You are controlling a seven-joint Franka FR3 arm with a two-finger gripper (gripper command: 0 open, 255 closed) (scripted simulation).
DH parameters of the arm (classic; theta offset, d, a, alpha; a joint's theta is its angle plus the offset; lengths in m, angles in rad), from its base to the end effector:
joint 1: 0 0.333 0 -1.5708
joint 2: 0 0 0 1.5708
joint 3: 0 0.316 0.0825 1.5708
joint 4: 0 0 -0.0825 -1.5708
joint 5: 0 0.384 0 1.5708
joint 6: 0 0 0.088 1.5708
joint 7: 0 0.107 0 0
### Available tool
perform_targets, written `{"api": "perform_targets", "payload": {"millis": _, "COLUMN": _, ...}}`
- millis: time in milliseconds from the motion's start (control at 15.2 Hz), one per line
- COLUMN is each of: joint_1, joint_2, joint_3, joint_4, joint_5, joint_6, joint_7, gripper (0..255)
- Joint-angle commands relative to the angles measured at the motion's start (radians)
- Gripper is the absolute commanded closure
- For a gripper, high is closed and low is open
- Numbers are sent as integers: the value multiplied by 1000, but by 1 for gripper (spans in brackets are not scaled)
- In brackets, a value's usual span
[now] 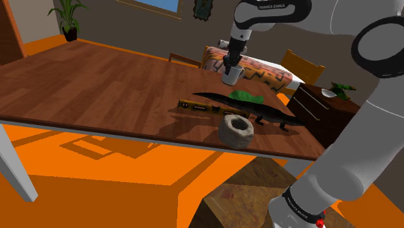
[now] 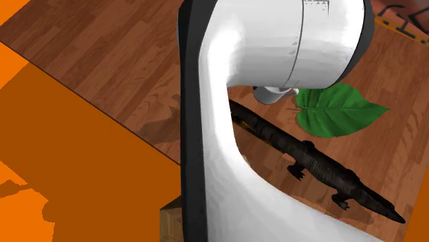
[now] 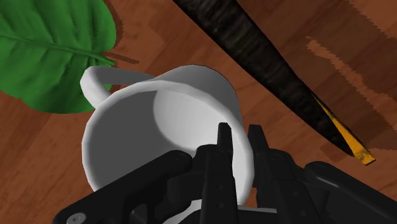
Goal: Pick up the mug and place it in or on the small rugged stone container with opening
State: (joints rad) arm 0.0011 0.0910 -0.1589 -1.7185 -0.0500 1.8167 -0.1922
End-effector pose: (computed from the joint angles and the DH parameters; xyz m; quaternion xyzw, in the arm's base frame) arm 0.5846 -0.0940 0.5240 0.9992 0.0235 -0.0014 0.0317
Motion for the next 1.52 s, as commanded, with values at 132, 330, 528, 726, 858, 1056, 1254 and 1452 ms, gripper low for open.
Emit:
{"api": "perform_targets", "payload": {"millis": 132, "joint_1": 24, "joint_2": -166, "joint_3": 20, "joint_4": -193, "joint_5": -27, "joint_6": 27, "joint_7": 51, "gripper": 255}}
{"api": "perform_targets", "payload": {"millis": 330, "joint_1": 36, "joint_2": -280, "joint_3": 39, "joint_4": -311, "joint_5": -39, "joint_6": 28, "joint_7": 88, "gripper": 255}}
{"api": "perform_targets", "payload": {"millis": 528, "joint_1": 47, "joint_2": -392, "joint_3": 62, "joint_4": -417, "joint_5": -46, "joint_6": 19, "joint_7": 125, "gripper": 255}}
{"api": "perform_targets", "payload": {"millis": 726, "joint_1": 57, "joint_2": -504, "joint_3": 88, "joint_4": -511, "joint_5": -45, "joint_6": 0, "joint_7": 161, "gripper": 255}}
{"api": "perform_targets", "payload": {"millis": 858, "joint_1": 64, "joint_2": -578, "joint_3": 107, "joint_4": -568, "joint_5": -40, "joint_6": -19, "joint_7": 185, "gripper": 255}}
{"api": "perform_targets", "payload": {"millis": 1056, "joint_1": 78, "joint_2": -688, "joint_3": 137, "joint_4": -646, "joint_5": -27, "joint_6": -55, "joint_7": 220, "gripper": 255}}
{"api": "perform_targets", "payload": {"millis": 1254, "joint_1": 85, "joint_2": -747, "joint_3": 154, "joint_4": -697, "joint_5": -17, "joint_6": -65, "joint_7": 240, "gripper": 255}}
{"api": "perform_targets", "payload": {"millis": 1452, "joint_1": 85, "joint_2": -748, "joint_3": 154, "joint_4": -737, "joint_5": -18, "joint_6": -25, "joint_7": 242, "gripper": 255}}
